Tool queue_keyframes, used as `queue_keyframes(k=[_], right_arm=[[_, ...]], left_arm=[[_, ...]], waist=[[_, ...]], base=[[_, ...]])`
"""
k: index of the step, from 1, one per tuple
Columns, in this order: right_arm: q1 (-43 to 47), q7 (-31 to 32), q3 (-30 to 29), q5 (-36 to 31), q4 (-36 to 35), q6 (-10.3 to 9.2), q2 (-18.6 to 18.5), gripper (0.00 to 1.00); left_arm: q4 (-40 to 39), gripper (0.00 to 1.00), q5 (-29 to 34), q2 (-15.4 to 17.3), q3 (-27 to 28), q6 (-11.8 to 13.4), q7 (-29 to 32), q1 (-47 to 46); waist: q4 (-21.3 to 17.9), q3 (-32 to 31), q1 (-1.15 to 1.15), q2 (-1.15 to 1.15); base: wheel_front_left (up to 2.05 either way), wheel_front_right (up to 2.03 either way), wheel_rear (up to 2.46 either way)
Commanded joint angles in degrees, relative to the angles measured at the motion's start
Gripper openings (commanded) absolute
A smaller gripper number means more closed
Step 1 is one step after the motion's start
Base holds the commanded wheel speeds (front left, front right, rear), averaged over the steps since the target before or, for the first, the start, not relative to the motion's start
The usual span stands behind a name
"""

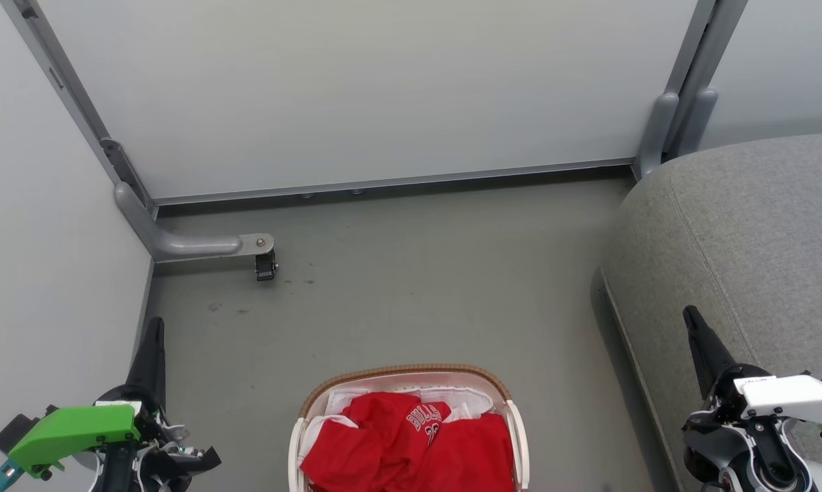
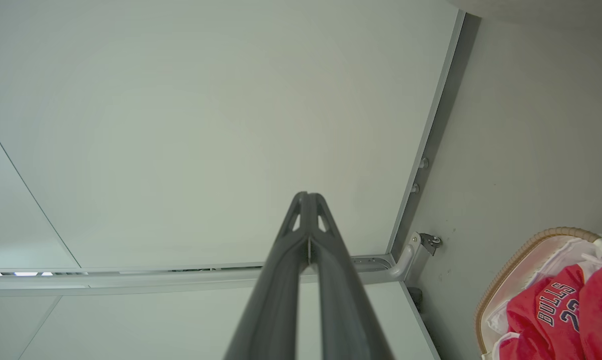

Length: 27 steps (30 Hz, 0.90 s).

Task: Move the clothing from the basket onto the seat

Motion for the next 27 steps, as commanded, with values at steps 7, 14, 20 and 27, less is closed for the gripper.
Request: queue_keyframes(k=[7, 14, 20, 27], right_arm=[[-0.46, 0.14, -0.10, 0.21, -0.24, 0.00, -0.34, 0.00], [-0.47, 0.13, -0.10, 0.21, -0.24, 0.00, -0.34, 0.00], [-0.47, 0.14, -0.10, 0.21, -0.24, 0.00, -0.34, 0.00], [-0.47, 0.14, -0.09, 0.21, -0.24, 0.00, -0.34, 0.00]], left_arm=[[-0.07, 0.00, -0.18, -0.02, 0.02, -0.18, 0.10, -0.65], [-0.07, 0.00, -0.18, -0.02, 0.02, -0.18, 0.10, -0.65], [-0.07, 0.00, -0.18, -0.02, 0.02, -0.18, 0.10, -0.65], [-0.07, 0.00, -0.18, -0.02, 0.02, -0.18, 0.10, -0.65]], waist=[[0.00, 0.00, 0.00, 0.00], [0.00, 0.00, 0.00, 0.00], [0.00, 0.00, 0.00, 0.00], [0.00, 0.00, 0.00, 0.00]], base=[[0.00, 0.00, 0.00], [0.00, 0.00, 0.00], [0.00, 0.00, 0.00], [0.00, 0.00, 0.00]])
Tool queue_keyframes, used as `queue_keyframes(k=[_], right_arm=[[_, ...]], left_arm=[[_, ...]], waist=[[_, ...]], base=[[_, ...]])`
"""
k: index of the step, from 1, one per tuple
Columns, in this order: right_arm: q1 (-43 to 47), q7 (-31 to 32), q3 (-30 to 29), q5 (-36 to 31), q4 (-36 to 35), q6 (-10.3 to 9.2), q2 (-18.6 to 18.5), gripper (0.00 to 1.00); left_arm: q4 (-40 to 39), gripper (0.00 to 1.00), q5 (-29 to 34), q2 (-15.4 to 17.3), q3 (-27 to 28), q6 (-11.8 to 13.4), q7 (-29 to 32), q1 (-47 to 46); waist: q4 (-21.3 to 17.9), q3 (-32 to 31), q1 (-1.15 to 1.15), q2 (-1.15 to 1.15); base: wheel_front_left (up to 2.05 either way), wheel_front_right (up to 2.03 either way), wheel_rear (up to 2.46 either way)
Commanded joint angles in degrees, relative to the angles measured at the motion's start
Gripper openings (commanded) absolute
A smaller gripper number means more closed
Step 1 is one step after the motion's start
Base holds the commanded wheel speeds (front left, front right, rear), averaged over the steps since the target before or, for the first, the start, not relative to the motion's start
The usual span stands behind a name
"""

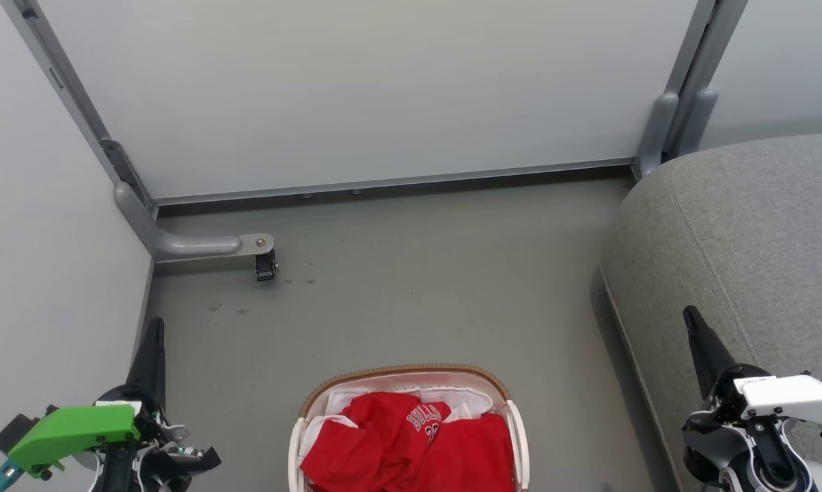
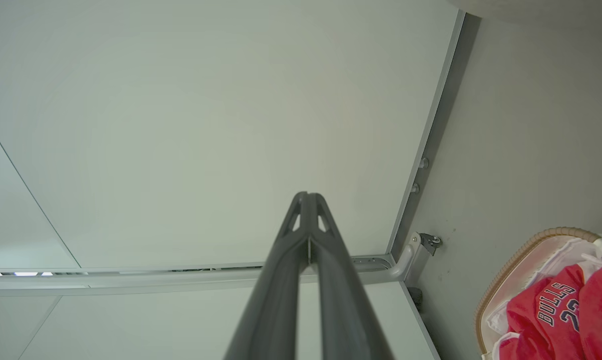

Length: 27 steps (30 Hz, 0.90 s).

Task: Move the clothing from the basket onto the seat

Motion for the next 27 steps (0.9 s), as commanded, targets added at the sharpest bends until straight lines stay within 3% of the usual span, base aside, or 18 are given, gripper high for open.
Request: queue_keyframes(k=[1, 25, 26, 27], right_arm=[[-0.47, 0.14, -0.09, 0.21, -0.24, 0.00, -0.34, 0.00], [-0.47, 0.14, -0.09, 0.21, -0.24, 0.00, -0.34, 0.00], [0.00, -0.01, 0.01, 0.00, 0.02, 0.00, 0.00, 1.00], [0.23, -0.06, 0.08, -0.03, 0.36, 0.00, 0.12, 1.00]], left_arm=[[-0.07, 0.00, -0.18, -0.02, 0.02, -0.18, 0.10, -0.65], [-0.07, 0.00, -0.18, -0.02, 0.01, -0.18, 0.10, -0.65], [0.02, 1.00, 0.00, 0.00, -0.01, 0.00, -0.01, 0.01], [0.41, 1.00, 0.01, -0.04, -0.09, 0.01, -0.09, 0.17]], waist=[[0.00, 0.00, 0.00, 0.00], [0.00, 0.00, 0.00, 0.00], [0.00, 0.00, 0.00, 0.00], [0.00, 0.00, 0.00, 0.00]], base=[[0.00, 0.00, 0.00], [0.00, 0.00, 0.00], [0.00, 0.00, 0.00], [0.00, 0.00, 0.00]])
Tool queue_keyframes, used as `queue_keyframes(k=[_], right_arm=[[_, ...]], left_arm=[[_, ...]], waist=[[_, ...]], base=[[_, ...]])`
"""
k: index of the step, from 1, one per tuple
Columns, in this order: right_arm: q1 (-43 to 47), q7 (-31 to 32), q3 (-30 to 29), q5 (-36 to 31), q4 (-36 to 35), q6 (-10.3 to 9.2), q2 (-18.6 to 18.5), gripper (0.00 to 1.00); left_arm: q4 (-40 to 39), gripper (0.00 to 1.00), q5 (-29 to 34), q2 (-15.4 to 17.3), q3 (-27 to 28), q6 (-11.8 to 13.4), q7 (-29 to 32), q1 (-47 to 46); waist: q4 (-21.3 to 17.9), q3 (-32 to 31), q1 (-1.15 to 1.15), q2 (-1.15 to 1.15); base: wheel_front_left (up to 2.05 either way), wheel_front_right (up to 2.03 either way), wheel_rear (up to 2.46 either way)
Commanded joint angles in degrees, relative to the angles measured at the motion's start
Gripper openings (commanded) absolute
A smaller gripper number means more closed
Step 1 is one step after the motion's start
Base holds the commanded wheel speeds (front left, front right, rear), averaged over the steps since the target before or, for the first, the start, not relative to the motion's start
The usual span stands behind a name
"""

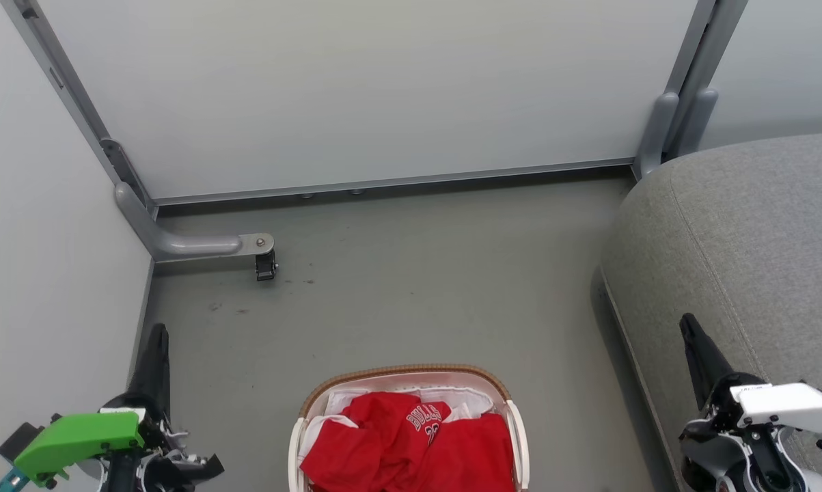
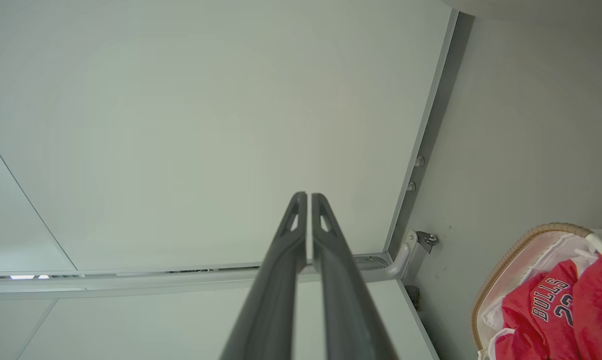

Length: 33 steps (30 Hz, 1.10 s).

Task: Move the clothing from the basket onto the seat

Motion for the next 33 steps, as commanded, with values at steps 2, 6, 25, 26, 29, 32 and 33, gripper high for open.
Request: queue_keyframes(k=[2, 6, 25, 26, 29, 32, 33], right_arm=[[0.75, -0.07, 0.17, -0.02, 0.78, -0.02, 0.29, 1.00], [1.81, -0.68, 0.69, -0.24, 1.51, -0.01, 0.59, 1.00], [2.56, -5.81, 1.19, -9.22, 0.05, -0.01, 0.30, 1.00], [2.57, -6.02, 1.11, -10.24, -0.21, -0.01, 0.29, 1.00], [2.58, -6.74, 1.11, -13.78, -1.29, 0.00, 0.25, 1.00], [2.69, -7.40, 1.37, -17.52, -2.53, 0.00, 0.22, 1.00], [2.75, -7.66, 1.46, -18.84, -2.99, -0.01, 0.21, 1.00]], left_arm=[[0.81, 1.00, 0.02, -0.16, -0.18, 0.00, -0.08, 0.71], [1.54, 1.00, 0.18, -0.32, -0.99, 0.00, -0.68, 1.80], [-1.81, 1.00, 7.47, -0.19, -4.85, 0.14, -5.78, 3.37], [-2.03, 1.00, 8.29, -0.18, -5.07, 0.23, -5.99, 3.39], [-3.03, 1.00, 10.98, -0.16, -5.83, 0.76, -6.73, 3.43], [-4.08, 1.00, 13.58, -0.15, -6.51, 1.28, -7.38, 3.48], [-4.42, 1.00, 14.56, -0.14, -6.74, 1.50, -7.63, 3.50]], waist=[[0.00, 0.00, 0.00, 0.00], [0.00, 0.01, 0.00, 0.00], [0.01, -0.07, 0.00, 0.00], [0.01, -0.07, 0.00, 0.00], [0.02, -0.07, 0.00, 0.00], [0.04, -0.06, 0.00, 0.00], [0.05, -0.05, 0.00, 0.00]], base=[[0.00, 0.00, 0.00], [0.00, 0.00, 0.00], [0.00, 0.00, 0.00], [0.00, 0.00, 0.00], [0.00, 0.00, 0.00], [0.00, 0.00, 0.00], [0.00, 0.00, 0.00]])
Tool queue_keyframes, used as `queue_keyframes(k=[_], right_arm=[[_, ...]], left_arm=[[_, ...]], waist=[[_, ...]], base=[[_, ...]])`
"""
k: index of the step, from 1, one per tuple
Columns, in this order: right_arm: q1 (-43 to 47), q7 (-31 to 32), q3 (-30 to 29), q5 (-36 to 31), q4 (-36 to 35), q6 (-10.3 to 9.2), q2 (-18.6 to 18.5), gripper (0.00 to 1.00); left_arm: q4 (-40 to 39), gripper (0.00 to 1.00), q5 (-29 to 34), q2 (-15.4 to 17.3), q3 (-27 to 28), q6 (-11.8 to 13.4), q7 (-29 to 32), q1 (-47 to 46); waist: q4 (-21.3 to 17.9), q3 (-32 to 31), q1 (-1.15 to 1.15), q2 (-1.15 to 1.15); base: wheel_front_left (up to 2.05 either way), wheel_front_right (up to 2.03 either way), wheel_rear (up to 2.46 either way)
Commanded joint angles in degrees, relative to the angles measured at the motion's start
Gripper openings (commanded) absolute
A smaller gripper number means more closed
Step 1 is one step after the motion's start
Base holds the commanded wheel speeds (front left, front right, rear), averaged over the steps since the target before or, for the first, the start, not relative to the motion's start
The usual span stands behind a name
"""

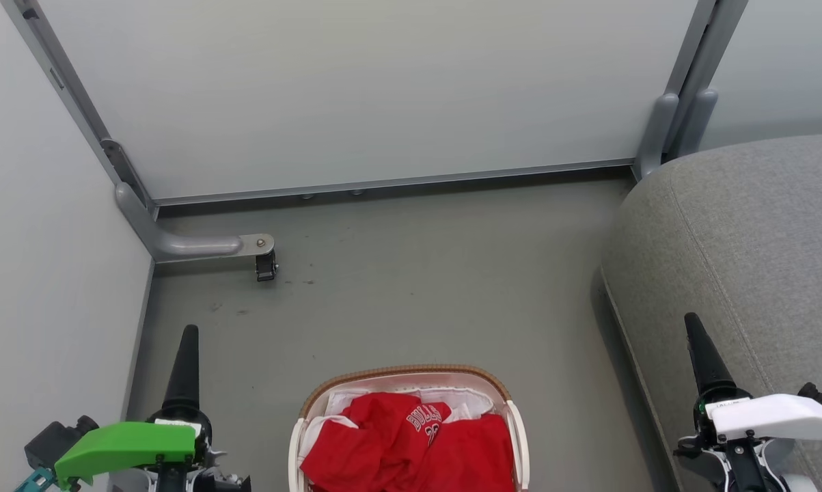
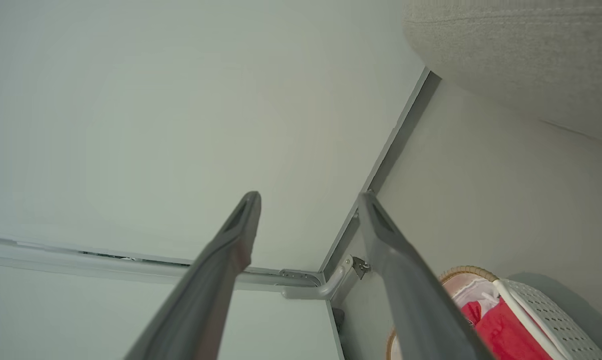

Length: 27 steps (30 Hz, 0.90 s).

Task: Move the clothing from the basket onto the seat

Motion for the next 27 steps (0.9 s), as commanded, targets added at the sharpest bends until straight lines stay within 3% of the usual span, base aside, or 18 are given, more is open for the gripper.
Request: queue_keyframes(k=[1, 27], right_arm=[[0.03, -0.73, 0.10, -2.46, -1.62, 0.01, -0.52, 1.00], [1.63, -5.91, 2.37, -32.75, -4.89, 0.01, -0.78, 1.00]], left_arm=[[-1.53, 1.00, 2.17, 0.29, -0.32, 0.43, -0.65, -0.39], [-4.31, 1.00, 32.90, 0.44, -6.47, 3.04, -5.84, 0.82]], waist=[[0.02, 0.01, 0.00, 0.00], [0.44, 0.06, 0.00, 0.00]], base=[[0.00, 0.00, 0.00], [0.00, 0.00, 0.00]])
